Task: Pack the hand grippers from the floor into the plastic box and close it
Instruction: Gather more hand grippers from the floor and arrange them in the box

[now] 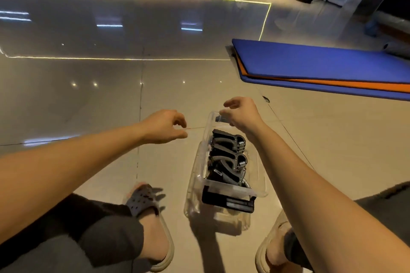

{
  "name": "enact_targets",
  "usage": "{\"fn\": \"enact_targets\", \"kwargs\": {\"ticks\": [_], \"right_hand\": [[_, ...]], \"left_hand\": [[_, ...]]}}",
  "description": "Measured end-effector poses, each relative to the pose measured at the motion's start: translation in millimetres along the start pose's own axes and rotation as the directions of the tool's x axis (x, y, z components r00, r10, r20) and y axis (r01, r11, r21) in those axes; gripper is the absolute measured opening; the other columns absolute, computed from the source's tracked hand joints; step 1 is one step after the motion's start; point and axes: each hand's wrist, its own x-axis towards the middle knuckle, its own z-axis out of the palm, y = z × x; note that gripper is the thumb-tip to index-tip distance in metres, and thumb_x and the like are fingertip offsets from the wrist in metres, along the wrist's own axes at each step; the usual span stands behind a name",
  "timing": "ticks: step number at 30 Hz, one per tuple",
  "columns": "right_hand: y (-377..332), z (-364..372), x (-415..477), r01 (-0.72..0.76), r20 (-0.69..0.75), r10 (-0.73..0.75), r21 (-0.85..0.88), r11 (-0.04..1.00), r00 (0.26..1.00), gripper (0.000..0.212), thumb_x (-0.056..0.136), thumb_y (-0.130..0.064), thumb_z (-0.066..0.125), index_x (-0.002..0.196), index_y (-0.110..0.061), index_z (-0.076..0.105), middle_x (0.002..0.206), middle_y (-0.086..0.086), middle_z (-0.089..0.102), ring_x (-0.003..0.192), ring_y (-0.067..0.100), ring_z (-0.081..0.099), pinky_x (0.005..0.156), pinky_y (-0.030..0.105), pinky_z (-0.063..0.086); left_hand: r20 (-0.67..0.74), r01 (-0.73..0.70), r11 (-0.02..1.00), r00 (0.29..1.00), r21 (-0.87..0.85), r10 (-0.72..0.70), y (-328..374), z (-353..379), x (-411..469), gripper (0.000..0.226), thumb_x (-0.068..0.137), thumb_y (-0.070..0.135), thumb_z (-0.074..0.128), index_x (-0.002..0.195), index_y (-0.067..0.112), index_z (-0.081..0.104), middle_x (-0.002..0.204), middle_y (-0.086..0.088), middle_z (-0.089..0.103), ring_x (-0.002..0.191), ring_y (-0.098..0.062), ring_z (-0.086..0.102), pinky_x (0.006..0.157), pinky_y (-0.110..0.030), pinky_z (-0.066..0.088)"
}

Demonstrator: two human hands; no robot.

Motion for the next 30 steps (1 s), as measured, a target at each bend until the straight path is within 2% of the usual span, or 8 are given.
{"fn": "enact_targets", "kwargs": {"ticks": [4,9,14,17,23,26,28,30], "right_hand": [[-70.9,35.1,-35.1,0.144,0.118,-0.144,0.011,0.990,0.982,0.034,0.087,-0.022,0.076,0.119,-0.014,0.069,0.119,0.010,0.068,0.107,0.024,0.067,0.095,0.048,0.057],[-139.1,85.5,-76.7,0.251,0.262,-0.267,0.095,0.963,0.927,0.031,0.092,-0.013,0.072,0.120,-0.003,0.068,0.111,0.015,0.071,0.100,0.030,0.070,0.083,0.042,0.060],[-195.4,149.5,-113.6,0.287,0.328,-0.358,0.246,0.926,0.874,0.019,0.093,-0.007,0.068,0.112,-0.003,0.068,0.103,0.015,0.072,0.100,0.031,0.071,0.083,0.044,0.059],[-225.1,187.6,-127.8,0.300,0.387,-0.409,0.312,0.901,0.826,0.017,0.093,-0.009,0.068,0.109,-0.006,0.069,0.098,0.011,0.073,0.095,0.027,0.072,0.082,0.042,0.060],[-284.9,268.7,-139.2,0.346,0.505,-0.476,0.333,0.877,0.720,0.014,0.094,-0.009,0.067,0.107,-0.005,0.069,0.098,0.012,0.072,0.089,0.024,0.072,0.079,0.039,0.060],[-309.7,320.5,-139.5,0.383,0.585,-0.480,0.291,0.877,0.654,0.014,0.093,-0.009,0.068,0.107,-0.004,0.068,0.098,0.011,0.072,0.089,0.024,0.072,0.077,0.038,0.060],[-328.7,356.7,-140.0,0.427,0.629,-0.491,0.266,0.864,0.603,0.014,0.093,-0.011,0.069,0.106,-0.005,0.068,0.098,0.010,0.072,0.090,0.024,0.072,0.072,0.033,0.060],[-350.8,392.6,-144.4,0.452,0.667,-0.492,0.251,0.856,0.560,0.014,0.093,-0.012,0.069,0.106,-0.005,0.068,0.098,0.009,0.072,0.088,0.022,0.072,0.068,0.030,0.060]], "left_hand": [[-0.098,0.102,0.989,0.989,-0.109,-0.113,-28.2,-61.9,-65.3,0.033,0.089,0.041,0.073,0.114,0.018,0.071,0.111,0.003,0.069,0.099,-0.012,0.064,0.083,-0.026,0.052],[-0.214,0.220,0.953,0.940,-0.210,-0.264,-62.7,-119.9,-152.7,0.029,0.087,0.034,0.077,0.109,0.015,0.074,0.101,0.003,0.072,0.094,-0.011,0.068,0.090,-0.036,0.057],[-0.317,0.346,0.905,0.854,-0.249,-0.413,-90.3,-170.1,-233.9,0.028,0.088,0.032,0.076,0.112,0.017,0.072,0.104,0.000,0.071,0.097,-0.016,0.066,0.079,-0.028,0.054],[-0.371,0.410,0.888,0.806,-0.210,-0.460,-103.7,-203.5,-276.7,0.025,0.088,0.036,0.075,0.107,0.020,0.072,0.102,0.003,0.071,0.096,-0.012,0.066,0.083,-0.029,0.055],[-0.461,0.549,0.812,0.678,-0.200,-0.572,-154.7,-246.6,-343.2,0.021,0.089,0.032,0.075,0.101,0.015,0.073,0.095,0.004,0.069,0.087,-0.009,0.061,0.069,-0.021,0.041],[-0.448,0.627,0.755,0.629,-0.191,-0.635,-192.8,-249.2,-378.7,0.025,0.091,0.033,0.072,0.105,0.012,0.072,0.097,0.002,0.068,0.091,-0.013,0.060,0.078,-0.025,0.043],[-0.438,0.681,0.707,0.585,-0.193,-0.683,-219.6,-248.6,-404.6,0.026,0.093,0.034,0.070,0.106,0.012,0.070,0.100,0.000,0.066,0.096,-0.017,0.059,0.088,-0.031,0.046],[-0.432,0.719,0.658,0.532,-0.224,-0.728,-247.5,-247.8,-432.5,0.026,0.093,0.036,0.069,0.106,0.014,0.070,0.098,0.003,0.065,0.097,-0.017,0.059,0.091,-0.034,0.049]]}}
